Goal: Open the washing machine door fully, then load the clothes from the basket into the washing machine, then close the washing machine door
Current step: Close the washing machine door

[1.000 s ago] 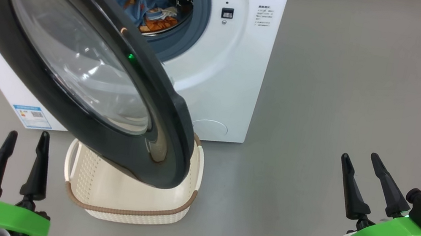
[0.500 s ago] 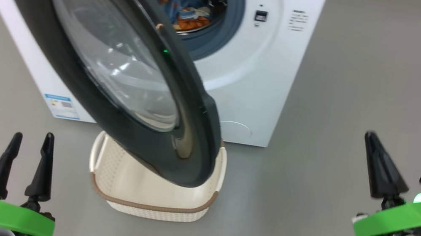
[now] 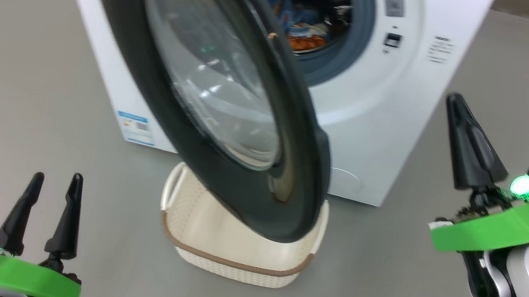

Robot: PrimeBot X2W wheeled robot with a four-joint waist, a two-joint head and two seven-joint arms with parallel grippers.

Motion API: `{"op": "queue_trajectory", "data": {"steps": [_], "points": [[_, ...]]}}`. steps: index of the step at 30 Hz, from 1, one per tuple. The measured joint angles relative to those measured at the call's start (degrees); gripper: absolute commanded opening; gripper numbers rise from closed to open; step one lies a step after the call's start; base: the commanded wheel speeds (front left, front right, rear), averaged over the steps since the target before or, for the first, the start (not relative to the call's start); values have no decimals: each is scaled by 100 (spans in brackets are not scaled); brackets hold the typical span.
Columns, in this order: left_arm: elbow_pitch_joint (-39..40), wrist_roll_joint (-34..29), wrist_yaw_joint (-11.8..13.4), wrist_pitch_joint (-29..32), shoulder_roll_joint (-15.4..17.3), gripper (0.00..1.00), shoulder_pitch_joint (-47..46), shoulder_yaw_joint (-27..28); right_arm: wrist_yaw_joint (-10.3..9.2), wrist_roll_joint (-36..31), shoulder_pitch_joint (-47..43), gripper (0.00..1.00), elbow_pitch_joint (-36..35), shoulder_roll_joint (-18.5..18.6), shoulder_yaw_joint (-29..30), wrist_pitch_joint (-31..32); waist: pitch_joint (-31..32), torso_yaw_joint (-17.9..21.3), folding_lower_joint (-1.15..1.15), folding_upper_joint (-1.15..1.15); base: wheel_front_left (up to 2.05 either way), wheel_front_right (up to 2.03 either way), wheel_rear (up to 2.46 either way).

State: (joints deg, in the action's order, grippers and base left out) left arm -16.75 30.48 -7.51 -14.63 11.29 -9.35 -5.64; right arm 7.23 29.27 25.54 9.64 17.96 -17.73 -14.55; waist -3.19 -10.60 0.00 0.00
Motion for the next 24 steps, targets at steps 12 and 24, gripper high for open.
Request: {"op": "queue_trajectory", "data": {"steps": [12,24], "points": [[-15,121,-1,0,26,100,0,-190,0,146,608,0,-792,-132,-818,-1,44,-667,0,0,0,0,0],[-20,132,-1,0,-3,100,-1,-278,0,146,832,0,-1077,-90,-1950,-18,18,-1070,0,0,0,0,0]]}}
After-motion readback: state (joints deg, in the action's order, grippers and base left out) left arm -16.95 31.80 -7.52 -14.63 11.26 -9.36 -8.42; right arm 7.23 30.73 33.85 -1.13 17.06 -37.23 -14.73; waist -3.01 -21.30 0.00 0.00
